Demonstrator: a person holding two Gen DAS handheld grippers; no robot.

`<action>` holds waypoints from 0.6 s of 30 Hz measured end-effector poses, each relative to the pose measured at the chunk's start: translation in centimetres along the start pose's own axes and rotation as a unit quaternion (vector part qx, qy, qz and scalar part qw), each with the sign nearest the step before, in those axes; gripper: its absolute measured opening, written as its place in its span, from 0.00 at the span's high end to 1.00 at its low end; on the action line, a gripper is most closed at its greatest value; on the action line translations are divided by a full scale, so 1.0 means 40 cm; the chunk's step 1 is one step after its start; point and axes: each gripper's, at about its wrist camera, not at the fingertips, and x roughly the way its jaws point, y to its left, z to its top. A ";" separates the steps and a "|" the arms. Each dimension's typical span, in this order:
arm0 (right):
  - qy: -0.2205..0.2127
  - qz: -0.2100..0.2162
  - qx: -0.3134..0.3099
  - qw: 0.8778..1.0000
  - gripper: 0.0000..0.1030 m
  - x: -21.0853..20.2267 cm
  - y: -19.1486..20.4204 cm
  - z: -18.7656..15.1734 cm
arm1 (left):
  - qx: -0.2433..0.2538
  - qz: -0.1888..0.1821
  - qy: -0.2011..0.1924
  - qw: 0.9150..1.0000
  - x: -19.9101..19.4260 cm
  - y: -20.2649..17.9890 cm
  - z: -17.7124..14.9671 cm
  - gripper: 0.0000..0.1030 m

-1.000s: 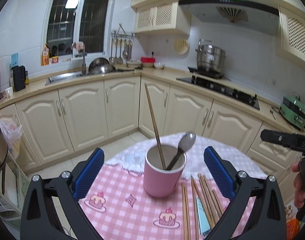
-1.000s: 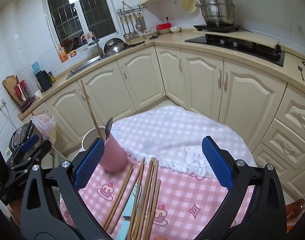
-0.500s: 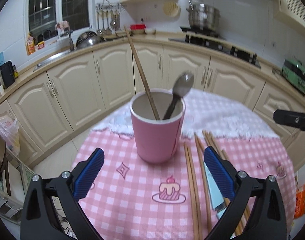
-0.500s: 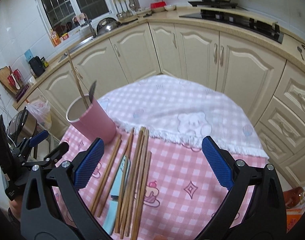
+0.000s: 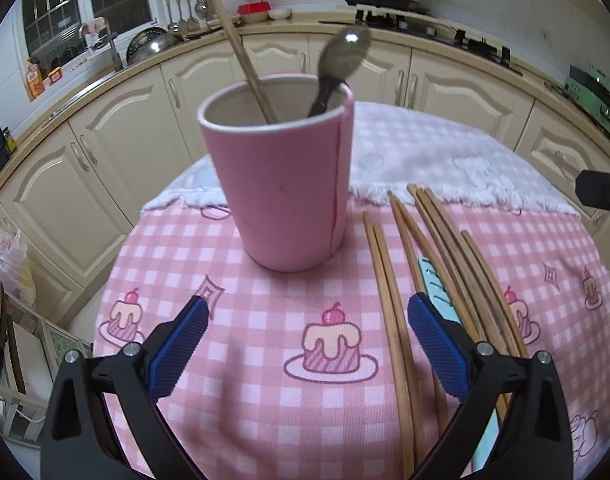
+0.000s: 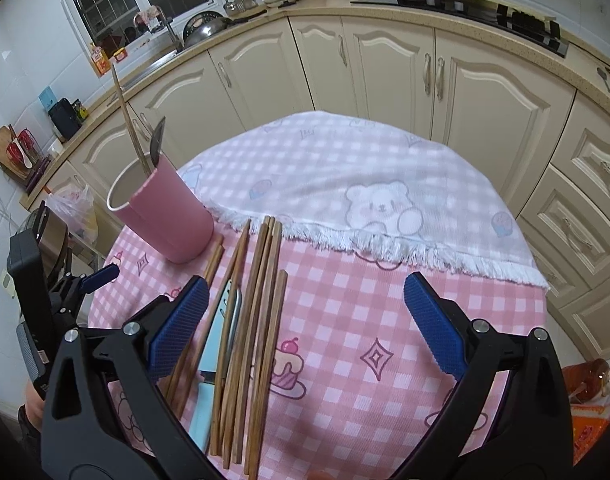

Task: Organize utensils
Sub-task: 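Grasp one wooden chopstick with each tool and lift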

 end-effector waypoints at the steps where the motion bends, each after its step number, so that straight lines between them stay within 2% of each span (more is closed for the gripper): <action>1: 0.002 0.000 0.000 1.000 0.07 0.004 -0.001 -0.002 | 0.004 0.002 0.004 1.000 0.007 -0.004 0.000 0.05; 8: 0.023 -0.005 -0.002 1.000 0.07 0.035 -0.007 -0.020 | 0.022 0.021 0.035 0.999 0.065 -0.025 -0.007 0.05; 18: 0.058 -0.020 -0.017 0.998 0.07 0.087 -0.008 -0.051 | 0.033 0.025 0.042 0.998 0.090 -0.029 0.003 0.05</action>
